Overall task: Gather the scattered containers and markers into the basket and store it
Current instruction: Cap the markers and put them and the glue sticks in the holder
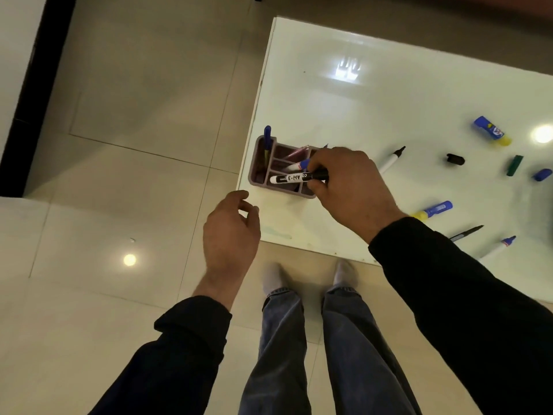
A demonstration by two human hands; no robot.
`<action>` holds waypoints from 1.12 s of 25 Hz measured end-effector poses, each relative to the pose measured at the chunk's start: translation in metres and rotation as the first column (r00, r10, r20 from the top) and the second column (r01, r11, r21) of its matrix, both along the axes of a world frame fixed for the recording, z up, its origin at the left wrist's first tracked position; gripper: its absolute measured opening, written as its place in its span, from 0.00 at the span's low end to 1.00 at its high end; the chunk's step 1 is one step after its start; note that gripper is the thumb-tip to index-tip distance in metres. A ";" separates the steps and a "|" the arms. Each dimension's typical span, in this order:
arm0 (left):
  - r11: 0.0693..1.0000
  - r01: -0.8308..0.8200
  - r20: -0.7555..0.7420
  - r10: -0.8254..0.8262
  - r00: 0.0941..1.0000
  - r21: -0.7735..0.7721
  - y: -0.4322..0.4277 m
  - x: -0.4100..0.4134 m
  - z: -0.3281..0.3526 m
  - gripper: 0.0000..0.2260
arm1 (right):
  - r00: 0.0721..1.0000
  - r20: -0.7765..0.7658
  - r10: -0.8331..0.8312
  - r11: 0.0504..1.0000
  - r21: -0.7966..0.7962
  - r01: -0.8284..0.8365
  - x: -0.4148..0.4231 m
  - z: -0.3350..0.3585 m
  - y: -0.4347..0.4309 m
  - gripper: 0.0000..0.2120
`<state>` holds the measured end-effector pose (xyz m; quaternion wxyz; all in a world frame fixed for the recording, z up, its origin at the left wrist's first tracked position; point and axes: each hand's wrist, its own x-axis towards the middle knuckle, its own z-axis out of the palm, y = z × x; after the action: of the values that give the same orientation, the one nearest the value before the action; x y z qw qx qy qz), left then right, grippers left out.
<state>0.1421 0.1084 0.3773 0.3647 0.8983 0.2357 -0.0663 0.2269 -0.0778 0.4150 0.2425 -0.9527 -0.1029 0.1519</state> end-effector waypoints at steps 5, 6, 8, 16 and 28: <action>0.997 0.073 -0.039 -0.073 0.997 -0.001 -0.003 -0.011 -0.011 0.12 | 0.998 -0.014 0.056 0.986 -0.157 -0.058 -0.009 -0.028 0.022 0.08; 0.996 0.086 -0.049 -0.086 0.995 -0.003 -0.005 -0.012 -0.013 0.12 | 0.999 -0.015 0.039 0.987 -0.154 -0.041 -0.010 -0.033 0.025 0.08; 0.993 0.114 -0.076 -0.114 0.991 -0.006 -0.014 -0.016 -0.016 0.12 | 1.000 -0.017 -0.003 0.992 -0.126 0.001 -0.012 -0.040 0.027 0.09; 0.931 0.358 -0.154 -0.365 0.918 -0.072 -0.080 -0.022 -0.031 0.14 | 0.917 -0.062 -0.394 0.919 -0.004 0.395 -0.055 -0.044 -0.088 0.12; 0.426 0.872 -0.417 -0.765 0.490 0.243 -0.158 -0.022 -0.089 0.45 | 0.999 0.033 0.010 0.928 -0.373 0.003 -0.067 -0.122 -0.247 0.21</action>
<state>0.1203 -0.0491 0.2883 0.0482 0.9371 -0.1841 -0.2928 0.1595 -0.3246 0.2931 0.0549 -0.9836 -0.0782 0.1528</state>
